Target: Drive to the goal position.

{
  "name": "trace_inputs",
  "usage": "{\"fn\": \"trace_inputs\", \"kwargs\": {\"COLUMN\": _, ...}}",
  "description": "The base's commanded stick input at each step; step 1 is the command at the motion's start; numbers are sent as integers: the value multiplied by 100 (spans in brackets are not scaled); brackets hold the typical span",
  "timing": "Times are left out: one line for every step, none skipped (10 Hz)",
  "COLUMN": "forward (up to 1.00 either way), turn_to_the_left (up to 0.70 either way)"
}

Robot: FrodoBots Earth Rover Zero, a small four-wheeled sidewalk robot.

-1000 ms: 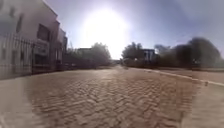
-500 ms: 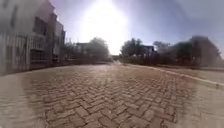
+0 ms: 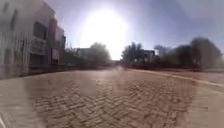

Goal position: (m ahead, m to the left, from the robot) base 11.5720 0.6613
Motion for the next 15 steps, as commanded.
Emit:
{"fn": "trace_inputs", "kwargs": {"forward": 100, "turn_to_the_left": 0}}
{"fn": "trace_inputs", "kwargs": {"forward": 100, "turn_to_the_left": 0}}
{"fn": "trace_inputs", "kwargs": {"forward": 100, "turn_to_the_left": 0}}
{"fn": "trace_inputs", "kwargs": {"forward": 100, "turn_to_the_left": 0}}
{"fn": "trace_inputs", "kwargs": {"forward": 100, "turn_to_the_left": 0}}
{"fn": "trace_inputs", "kwargs": {"forward": 100, "turn_to_the_left": 0}}
{"fn": "trace_inputs", "kwargs": {"forward": 100, "turn_to_the_left": 0}}
{"fn": "trace_inputs", "kwargs": {"forward": 100, "turn_to_the_left": 0}}
{"fn": "trace_inputs", "kwargs": {"forward": 100, "turn_to_the_left": 0}}
{"fn": "trace_inputs", "kwargs": {"forward": 100, "turn_to_the_left": 0}}
{"fn": "trace_inputs", "kwargs": {"forward": 100, "turn_to_the_left": 0}}
{"fn": "trace_inputs", "kwargs": {"forward": 100, "turn_to_the_left": 0}}
{"fn": "trace_inputs", "kwargs": {"forward": 100, "turn_to_the_left": 0}}
{"fn": "trace_inputs", "kwargs": {"forward": 100, "turn_to_the_left": 0}}
{"fn": "trace_inputs", "kwargs": {"forward": 100, "turn_to_the_left": 0}}
